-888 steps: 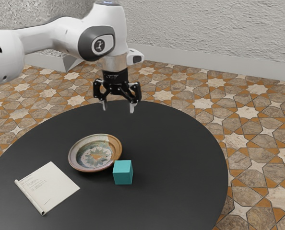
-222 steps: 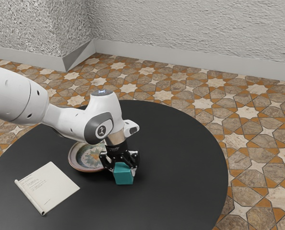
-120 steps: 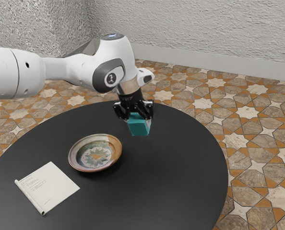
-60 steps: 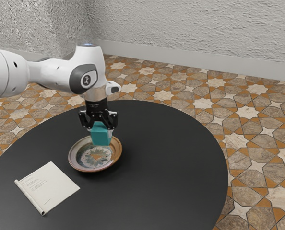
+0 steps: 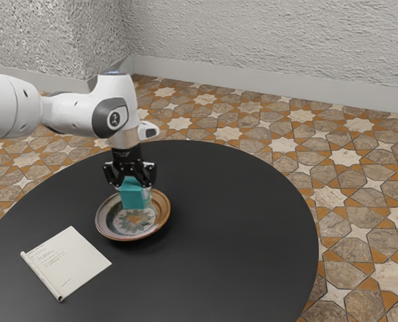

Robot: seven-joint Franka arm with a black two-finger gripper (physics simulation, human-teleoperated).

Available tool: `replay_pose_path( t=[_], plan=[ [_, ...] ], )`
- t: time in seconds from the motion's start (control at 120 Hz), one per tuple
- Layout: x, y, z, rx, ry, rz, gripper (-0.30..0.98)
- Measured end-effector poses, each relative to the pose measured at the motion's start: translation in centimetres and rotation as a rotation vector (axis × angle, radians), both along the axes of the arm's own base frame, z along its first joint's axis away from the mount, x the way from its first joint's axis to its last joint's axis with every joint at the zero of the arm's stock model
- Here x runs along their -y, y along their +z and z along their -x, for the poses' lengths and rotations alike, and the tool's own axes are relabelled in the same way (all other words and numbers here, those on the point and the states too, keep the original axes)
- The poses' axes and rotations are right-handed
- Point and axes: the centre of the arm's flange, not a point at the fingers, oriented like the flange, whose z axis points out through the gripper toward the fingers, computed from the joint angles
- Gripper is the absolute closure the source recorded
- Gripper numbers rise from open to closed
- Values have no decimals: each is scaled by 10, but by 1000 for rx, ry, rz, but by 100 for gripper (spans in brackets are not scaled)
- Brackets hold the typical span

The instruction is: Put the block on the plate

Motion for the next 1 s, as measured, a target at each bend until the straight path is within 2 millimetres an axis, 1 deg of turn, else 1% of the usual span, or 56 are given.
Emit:
replay_pose_path(
  t=[0.05, 0.2, 0.333, 0.417, 0.483, 0.533, 0.6, 0.658, 0.7, 0.742, 0.8, 0.892, 0.942, 1.0],
  plan=[
    [-1, -1, 0, -1, -3, 3, 28],
    [0, -2, 0, 0, -11, 20, 14],
    [1, -1, 0, 3, -23, 27, 7],
    [8, 6, 0, 13, -40, 29, 5],
    [16, 18, -1, 31, -60, 31, 4],
    [26, 35, -1, 53, -83, 32, 3],
    [41, 69, -3, 91, -117, 31, 2],
    [57, 110, -9, 131, -155, 30, 2],
    [68, 143, -9, 156, -183, 28, 1],
    [78, 172, -1, 169, -210, 20, 1],
    [92, 202, 11, 170, -250, 5, 1],
    [129, 249, 36, 174, -343, -29, 0],
    [144, 263, 51, 163, -392, -41, 0],
    [153, 271, 63, 144, -428, -50, 0]
  ],
)
